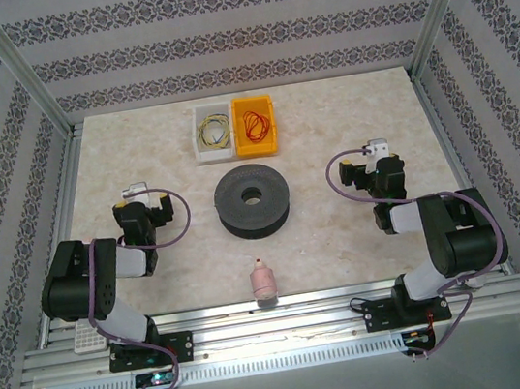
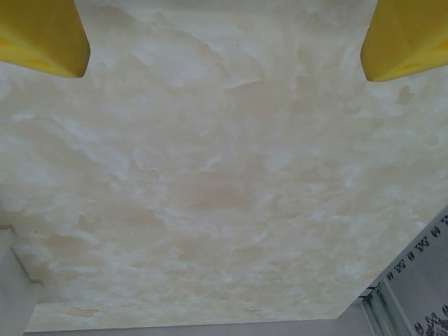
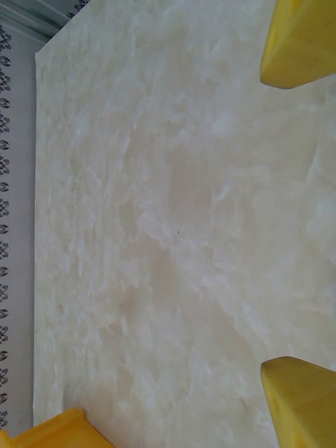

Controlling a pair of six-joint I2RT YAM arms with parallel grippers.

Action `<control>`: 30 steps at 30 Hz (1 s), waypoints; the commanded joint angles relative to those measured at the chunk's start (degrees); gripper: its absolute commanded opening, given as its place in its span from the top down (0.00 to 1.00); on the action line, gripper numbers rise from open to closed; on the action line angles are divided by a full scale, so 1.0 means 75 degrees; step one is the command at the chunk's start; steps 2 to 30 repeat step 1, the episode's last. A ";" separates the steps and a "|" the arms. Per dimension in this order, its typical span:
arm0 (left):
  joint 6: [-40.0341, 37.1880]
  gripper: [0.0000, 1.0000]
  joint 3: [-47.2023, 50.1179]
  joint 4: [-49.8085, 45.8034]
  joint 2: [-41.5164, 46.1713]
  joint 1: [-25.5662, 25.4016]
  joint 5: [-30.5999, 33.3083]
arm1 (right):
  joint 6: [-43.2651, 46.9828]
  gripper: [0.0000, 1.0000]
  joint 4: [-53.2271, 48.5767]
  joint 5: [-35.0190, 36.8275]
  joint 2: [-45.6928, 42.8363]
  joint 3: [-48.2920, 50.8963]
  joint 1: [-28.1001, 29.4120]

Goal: Wrap the cables

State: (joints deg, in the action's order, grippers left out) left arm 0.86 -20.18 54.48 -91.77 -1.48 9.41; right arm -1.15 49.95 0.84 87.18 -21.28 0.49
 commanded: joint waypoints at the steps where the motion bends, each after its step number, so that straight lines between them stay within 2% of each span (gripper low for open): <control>1: 0.0090 0.00 -0.0092 0.0332 0.0070 0.0042 -0.0110 | -0.0042 0.02 0.0148 -0.0130 -0.0067 -0.0140 -0.0020; 30: 0.0090 0.00 -0.0092 0.0332 0.0070 0.0042 -0.0110 | -0.0042 0.02 0.0148 -0.0130 -0.0067 -0.0140 -0.0020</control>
